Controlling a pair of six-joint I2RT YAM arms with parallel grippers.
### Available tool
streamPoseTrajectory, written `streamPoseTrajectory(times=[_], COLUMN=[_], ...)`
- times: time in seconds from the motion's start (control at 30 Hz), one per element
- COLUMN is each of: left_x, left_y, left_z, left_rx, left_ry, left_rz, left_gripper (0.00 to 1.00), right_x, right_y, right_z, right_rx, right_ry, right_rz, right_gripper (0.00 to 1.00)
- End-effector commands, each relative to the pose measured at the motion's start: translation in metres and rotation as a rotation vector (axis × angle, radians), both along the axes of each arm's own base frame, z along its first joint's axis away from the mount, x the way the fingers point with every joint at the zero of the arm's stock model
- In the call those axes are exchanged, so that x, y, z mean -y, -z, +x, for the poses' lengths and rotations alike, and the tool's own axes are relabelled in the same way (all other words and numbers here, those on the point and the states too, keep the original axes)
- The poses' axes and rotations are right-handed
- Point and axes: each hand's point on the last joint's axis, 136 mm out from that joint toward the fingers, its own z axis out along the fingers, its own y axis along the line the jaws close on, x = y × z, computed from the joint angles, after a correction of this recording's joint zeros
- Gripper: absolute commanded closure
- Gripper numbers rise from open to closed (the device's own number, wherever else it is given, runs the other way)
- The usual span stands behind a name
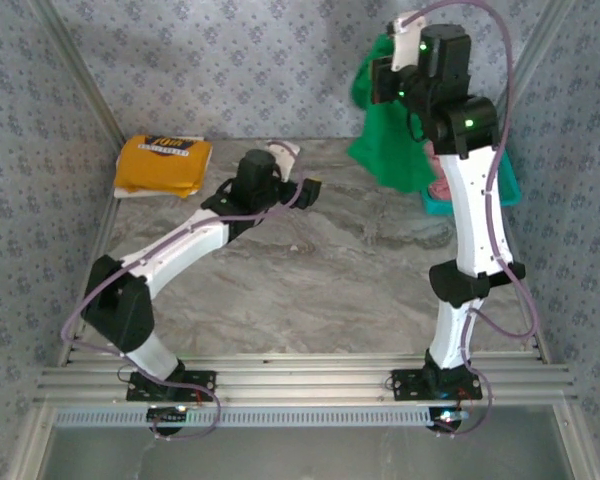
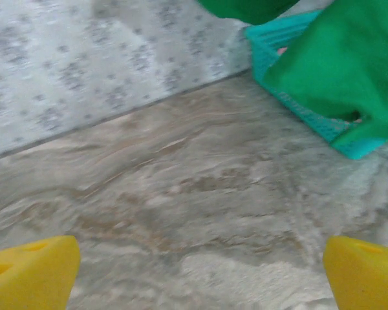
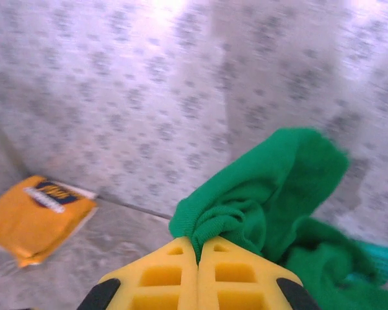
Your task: Fold and stack the t-shirts
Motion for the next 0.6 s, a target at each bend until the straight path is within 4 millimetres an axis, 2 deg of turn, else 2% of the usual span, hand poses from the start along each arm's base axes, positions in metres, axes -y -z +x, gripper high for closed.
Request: streamPoseTrajectory(times=[0.0, 0.07, 0.1, 0.13, 0.23, 0.3, 0.37, 0.4, 0.47, 0.57], left_x=[-0.054, -0.09, -0.11, -0.127, -0.166, -0.185, -0.194, -0.194, -0.179, -0.144], left_y=[-0.035, -0.035, -0.034, -0.029, -0.006, 0.016, 0.04, 0.051, 0.072, 0.111], left_z=[0.003, -0.005, -0.012, -0.02, -0.041, -0.048, -0.052, -0.053, -0.053, -0.061], left_rx=[0.126, 0.146, 0.152, 0.148, 0.085, 0.005, -0.073, -0.115, -0.204, -0.36], left_ry=[-0.193, -0.299, -0.356, -0.389, -0.432, -0.45, -0.444, -0.427, -0.347, -0.227], left_rz=[-0.053, -0.032, -0.026, -0.026, -0.057, -0.07, -0.072, -0.074, -0.069, -0.048], left_gripper=[0.02, 0.02, 0.02, 0.02, 0.05, 0.11, 0.16, 0.16, 0.12, 0.11], right_x=[-0.038, -0.053, -0.063, -0.065, -0.057, -0.04, -0.028, -0.024, -0.025, -0.039], right_y=[0.048, 0.1, 0.133, 0.162, 0.216, 0.23, 0.246, 0.256, 0.28, 0.322], right_z=[0.026, 0.045, 0.051, 0.061, 0.079, 0.091, 0.095, 0.097, 0.096, 0.082], right_rx=[-0.079, -0.187, -0.267, -0.329, -0.441, -0.426, -0.45, -0.475, -0.54, -0.668], right_ry=[-0.077, -0.077, -0.102, -0.099, -0.061, -0.005, 0.037, 0.047, 0.044, -0.008], right_rz=[-0.036, -0.033, -0.01, 0.02, 0.146, 0.205, 0.22, 0.218, 0.212, 0.194], right_gripper=[0.7, 0.27, 0.09, 0.04, 0.08, 0.11, 0.11, 0.11, 0.1, 0.1])
